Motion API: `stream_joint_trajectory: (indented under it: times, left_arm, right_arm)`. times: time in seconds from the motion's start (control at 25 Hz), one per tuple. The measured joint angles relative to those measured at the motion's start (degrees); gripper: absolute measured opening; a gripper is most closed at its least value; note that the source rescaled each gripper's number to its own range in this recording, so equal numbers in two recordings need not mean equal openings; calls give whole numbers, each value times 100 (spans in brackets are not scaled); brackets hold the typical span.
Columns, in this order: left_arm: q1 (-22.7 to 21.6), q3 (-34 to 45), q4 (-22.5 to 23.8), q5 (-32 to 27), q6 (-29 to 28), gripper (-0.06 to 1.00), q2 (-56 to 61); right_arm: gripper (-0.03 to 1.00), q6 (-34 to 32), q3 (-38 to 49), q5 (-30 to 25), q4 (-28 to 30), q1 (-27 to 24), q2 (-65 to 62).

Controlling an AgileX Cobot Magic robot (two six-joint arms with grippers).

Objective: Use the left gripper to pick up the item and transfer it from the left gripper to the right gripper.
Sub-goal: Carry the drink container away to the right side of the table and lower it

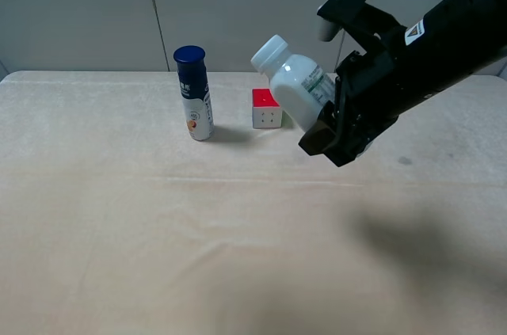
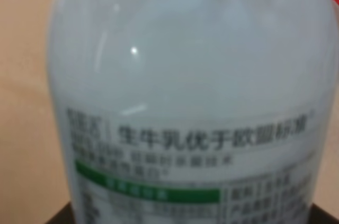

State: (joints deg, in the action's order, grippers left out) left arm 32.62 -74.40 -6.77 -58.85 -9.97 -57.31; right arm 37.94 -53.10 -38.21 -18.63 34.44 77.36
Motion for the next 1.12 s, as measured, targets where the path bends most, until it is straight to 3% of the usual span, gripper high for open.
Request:
stream_joint_trajectory:
  times: [0.16,0.24,0.8,1.12]
  left_arm:
    - [0,0,840,-798,-434,100,683]
    - [0,79,1080,-793,-491,100,1033]
    - [0,2857,1933,-787,-515,100,3852]
    - [0,3991,2005,-755,-492,99,5489]
  right_arm:
    - [0,0,0,-2,0,0,0]
    - [0,0,0,-2,0,0,0]
    - [0,0,0,-2,0,0,0]
    - [0,0,0,-2,0,0,0]
